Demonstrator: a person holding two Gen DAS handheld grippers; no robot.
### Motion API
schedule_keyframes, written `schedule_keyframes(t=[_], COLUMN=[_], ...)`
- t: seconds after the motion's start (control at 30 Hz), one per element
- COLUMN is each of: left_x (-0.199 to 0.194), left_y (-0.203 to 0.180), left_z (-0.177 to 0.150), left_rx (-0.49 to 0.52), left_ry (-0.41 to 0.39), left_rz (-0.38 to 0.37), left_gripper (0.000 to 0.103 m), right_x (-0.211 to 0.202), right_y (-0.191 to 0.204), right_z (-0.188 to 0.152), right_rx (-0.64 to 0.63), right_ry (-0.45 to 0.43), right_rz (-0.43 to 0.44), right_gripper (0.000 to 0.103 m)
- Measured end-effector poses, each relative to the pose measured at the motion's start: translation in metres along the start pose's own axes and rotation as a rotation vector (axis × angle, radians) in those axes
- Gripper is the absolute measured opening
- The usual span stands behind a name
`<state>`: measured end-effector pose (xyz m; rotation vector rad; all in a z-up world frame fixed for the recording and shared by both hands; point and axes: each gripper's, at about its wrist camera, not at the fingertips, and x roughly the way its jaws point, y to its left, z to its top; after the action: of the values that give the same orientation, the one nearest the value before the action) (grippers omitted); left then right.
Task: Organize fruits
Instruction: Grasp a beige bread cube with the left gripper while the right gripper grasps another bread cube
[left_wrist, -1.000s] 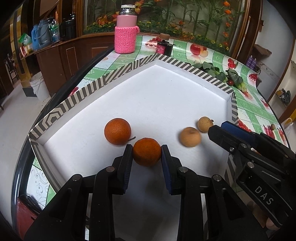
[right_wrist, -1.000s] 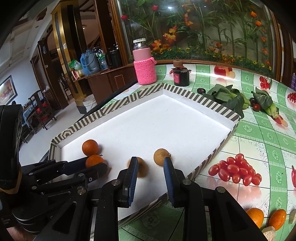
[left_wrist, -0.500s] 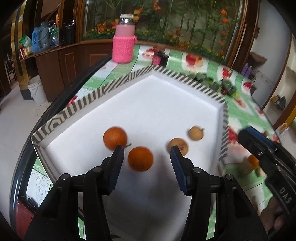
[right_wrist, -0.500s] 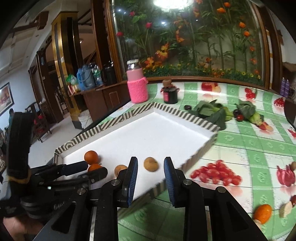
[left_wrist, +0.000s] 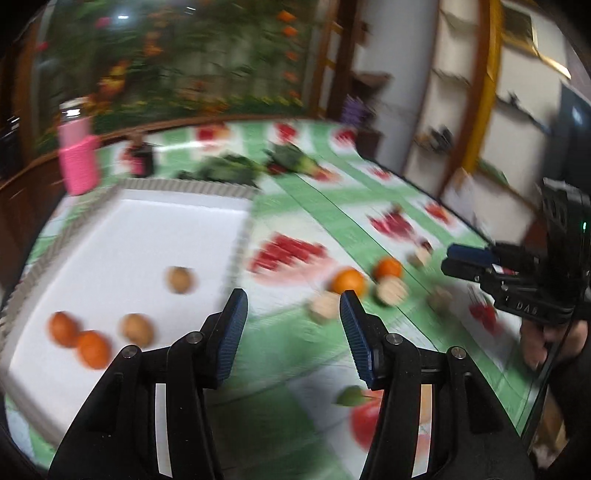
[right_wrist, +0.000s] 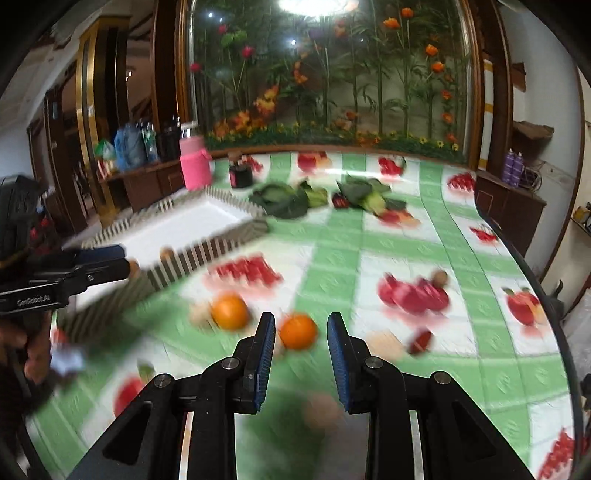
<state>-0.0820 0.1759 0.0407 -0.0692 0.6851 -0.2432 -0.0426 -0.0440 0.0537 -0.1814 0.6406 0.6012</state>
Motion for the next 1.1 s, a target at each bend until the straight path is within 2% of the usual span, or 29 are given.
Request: schedule_keyframes(t=[0.1,0.23,0.33,0.53,0.63,0.7,0.73,0.77,0.9,1.1], left_x=[0.021,0.046,0.056,0.073,0.077,0.077,0.077,0.076,0.071,0.059], left_y=[-0.016,-0.024,-0.024,-0.019,-0.023,-0.026,-0.028,-0.027,-0.026,-0.024], left_z=[0.004,0.006,0.003,0.006,0.007,0.007,0.007,0.007,0.006,0.008], left_rx=[0.03,0.044,0.044,0.012,0.028,0.042,0.049,0.048,0.044,0.037], left_ry=[0.06,0.133,0.163,0.208,0.214,0.215,0.214,0.211,0.186,0.15], left_rz=[-0.022,-0.006,-0.008,-0.003,-0.002,-0.004,-0.002,-0.004,-0.003,0.0], left_gripper=[0.052,0.052,0.052,0.052,0.051,0.042,0.032,0.028,0.028,0.028], right_x=[-0.004,0.0,0.002,0.014,0.018,0.018,0.016,0.015,0.011,0.012], right_y=[-0.013,-0.019,-0.022,-0.024,-0.027,-0.027,-0.026,-0.026,-0.024,-0.019], right_z=[-0.014,-0.028,-0.029,-0.033,-0.036,-0.036,-0.035,-0.035,-0.032,-0.03], right_rx=[0.001,0.024,0.034,0.057,0.068,0.069,0.069,0.069,0.059,0.04], right_ry=[0.054,0.118,0.122,0.185,0.205,0.205,0.199,0.192,0.154,0.148], right_rz=[0.01,0.055,0.05,0.066,0.073,0.069,0.063,0.056,0.056,0.027], right_gripper=[0.028,0.028,0.029,0.029,0.029,0.028,0.025,0.025,0.025,0.024])
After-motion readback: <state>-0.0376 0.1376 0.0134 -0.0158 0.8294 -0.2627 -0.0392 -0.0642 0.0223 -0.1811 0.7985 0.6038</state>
